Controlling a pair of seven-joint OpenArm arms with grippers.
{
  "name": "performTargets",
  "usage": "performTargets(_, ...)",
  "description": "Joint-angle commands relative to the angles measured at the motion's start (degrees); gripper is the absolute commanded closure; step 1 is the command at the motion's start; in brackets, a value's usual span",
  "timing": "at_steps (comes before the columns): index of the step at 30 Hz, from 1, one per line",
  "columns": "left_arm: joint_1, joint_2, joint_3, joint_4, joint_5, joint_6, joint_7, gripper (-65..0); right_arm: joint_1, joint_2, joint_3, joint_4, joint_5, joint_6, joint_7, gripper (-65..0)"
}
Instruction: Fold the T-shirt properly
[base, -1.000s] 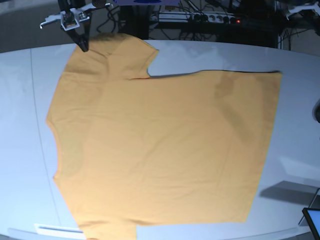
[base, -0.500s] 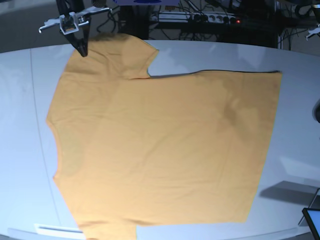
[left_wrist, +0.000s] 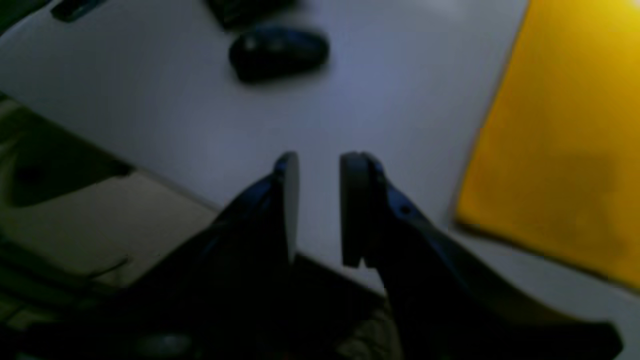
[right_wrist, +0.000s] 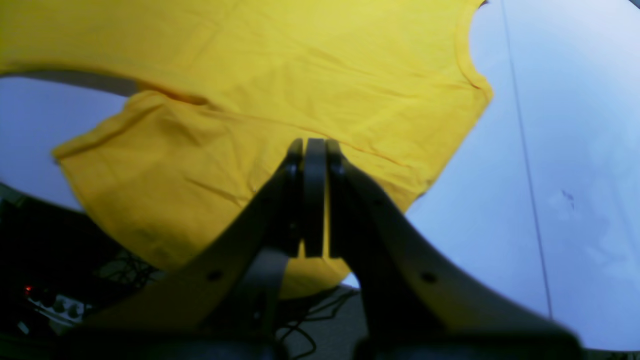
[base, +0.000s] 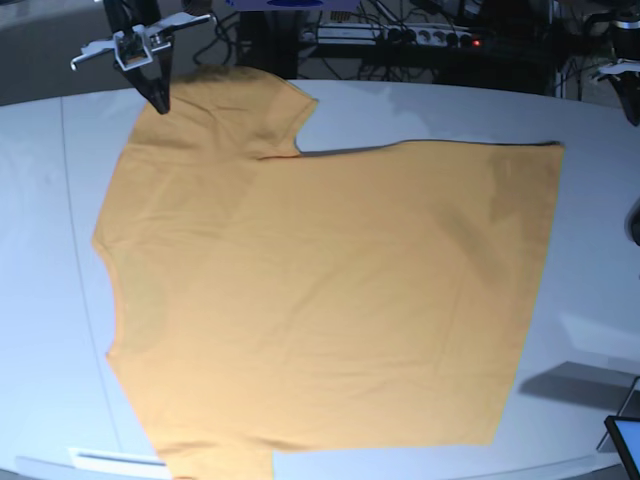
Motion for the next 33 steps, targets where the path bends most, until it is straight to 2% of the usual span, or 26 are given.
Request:
performTargets(1, 0.92, -1.61, -1.48, 1.18, -2.35, -1.79, 1.19, -14.4, -0.67, 0.12, 0.25, 1.09, 0.03, -0.12, 1.56, 0.0)
performTargets(6, 0.65, -2.14, -12.12, 1.71, -15.63, -13.04, 16.04, -14.8, -0.67, 0.04, 0.34, 1.09, 0.03, -0.12, 1.47, 0.0)
performTargets(8, -0.23, -2.14, -16.34, 1.62, -19.32, -13.08, 23.78, -14.8, -0.67, 0.04, 0.34, 1.0, 0.03, -0.21, 1.47, 0.0)
performTargets(12, -2.33, -1.79, -25.48, 0.65, -20.11, -13.08, 38.46, -14.8, -0.67, -0.05, 0.34, 1.0, 0.03, -0.21, 1.47, 0.0)
performTargets(15, -3.57, -2.67, -28.12, -3.04, -20.11, -13.08, 45.67, -14.9, -0.76, -0.05, 0.34, 1.0, 0.03, -0.21, 1.47, 0.0)
performTargets(17, -3.92, -4.43, -28.03, -5.24, -20.11, -13.08, 47.25, -14.9, -0.76, -0.05, 0.34, 1.0, 0.03, -0.21, 1.47, 0.0)
performTargets(21, -4.01, -4.78, -27.94, -3.83, -19.06, -13.08, 46.99, -14.9, -0.76, -0.05, 0.25, 0.82, 0.03, -0.21, 1.47, 0.0)
performTargets(26, -7.87, -4.25, -26.62, 4.96, -7.72, -13.08, 47.16, -14.9, -0.76, -0.05, 0.16, 0.82, 0.03, -0.21, 1.47, 0.0)
performTargets(33, -8.49, -4.69, -19.68, 6.54, -2.35, -13.08, 46.99, -14.9, -1.11, 0.12, 0.25, 0.65, 0.03, -0.21, 1.47, 0.0)
